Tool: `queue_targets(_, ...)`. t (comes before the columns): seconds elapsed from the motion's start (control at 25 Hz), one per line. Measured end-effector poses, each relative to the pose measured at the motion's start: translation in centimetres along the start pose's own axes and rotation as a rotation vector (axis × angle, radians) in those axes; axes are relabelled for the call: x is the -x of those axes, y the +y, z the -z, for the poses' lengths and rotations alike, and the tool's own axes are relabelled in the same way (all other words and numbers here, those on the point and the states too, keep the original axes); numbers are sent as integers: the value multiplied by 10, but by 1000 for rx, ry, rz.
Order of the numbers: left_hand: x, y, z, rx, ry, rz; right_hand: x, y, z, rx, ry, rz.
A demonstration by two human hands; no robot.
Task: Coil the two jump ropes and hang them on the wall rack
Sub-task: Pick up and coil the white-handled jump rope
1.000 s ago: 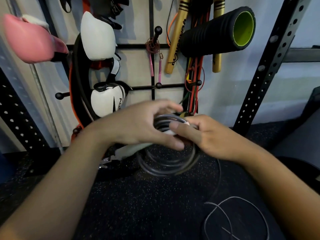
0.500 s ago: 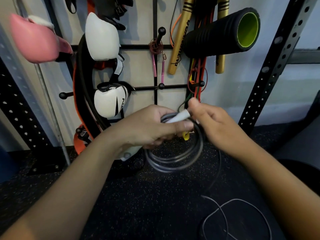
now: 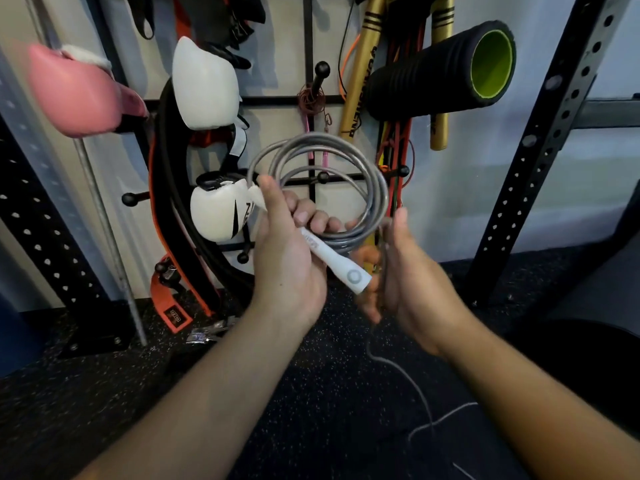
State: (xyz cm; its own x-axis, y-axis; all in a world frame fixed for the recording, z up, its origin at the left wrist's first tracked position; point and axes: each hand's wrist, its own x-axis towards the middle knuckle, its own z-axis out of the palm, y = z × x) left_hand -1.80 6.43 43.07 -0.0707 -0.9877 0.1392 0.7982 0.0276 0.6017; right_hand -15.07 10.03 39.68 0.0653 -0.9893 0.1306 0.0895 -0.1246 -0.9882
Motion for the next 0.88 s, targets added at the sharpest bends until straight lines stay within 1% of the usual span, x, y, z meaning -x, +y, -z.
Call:
queue_targets(0.08, 2, -5, 3, -80, 66, -19, 8, 2, -22, 5, -3, 2)
queue_targets(0.16, 6, -11, 6, -195, 105, -37, 11, 5, -35, -70, 120, 51)
queue_targets(0.24, 12, -16, 6, -288, 74, -38, 11, 4, -33, -137, 239, 64)
queue_targets(0.32, 10, -15, 7, -377, 29, -40, 7, -3, -22, -55, 272, 91)
queue_targets(0.44, -10, 8, 13, -499, -17, -146, 1, -25, 3, 245, 215, 140)
queue_targets(0.48, -17, 20, 14, -598, -64, -196, 1, -32, 11, 350, 172, 152)
queue_targets(0.52, -22, 34, 14, -724, -153, -225, 1, -37, 17, 439, 136, 158)
queue_targets(0.56, -25, 49, 13, -860, -275, -222, 2, -41, 23, 522, 107, 164)
queue_targets(0.64, -22, 78, 12, -1154, -523, -153, 4, -46, 29, 708, 56, 182)
queue_targets(0.68, -16, 89, 9, -1295, -595, -134, 4, -47, 30, 792, 24, 192)
queue_targets(0.76, -1, 95, -4, -1591, -651, -199, 6, -46, 27, 879, -50, 197)
queue_targets(0.84, 15, 79, -20, -1934, -706, -309, 5, -43, 20, 933, -111, 210)
queue_targets(0.88, 21, 67, -24, -2062, -741, -327, 5, -42, 18, 963, -130, 215)
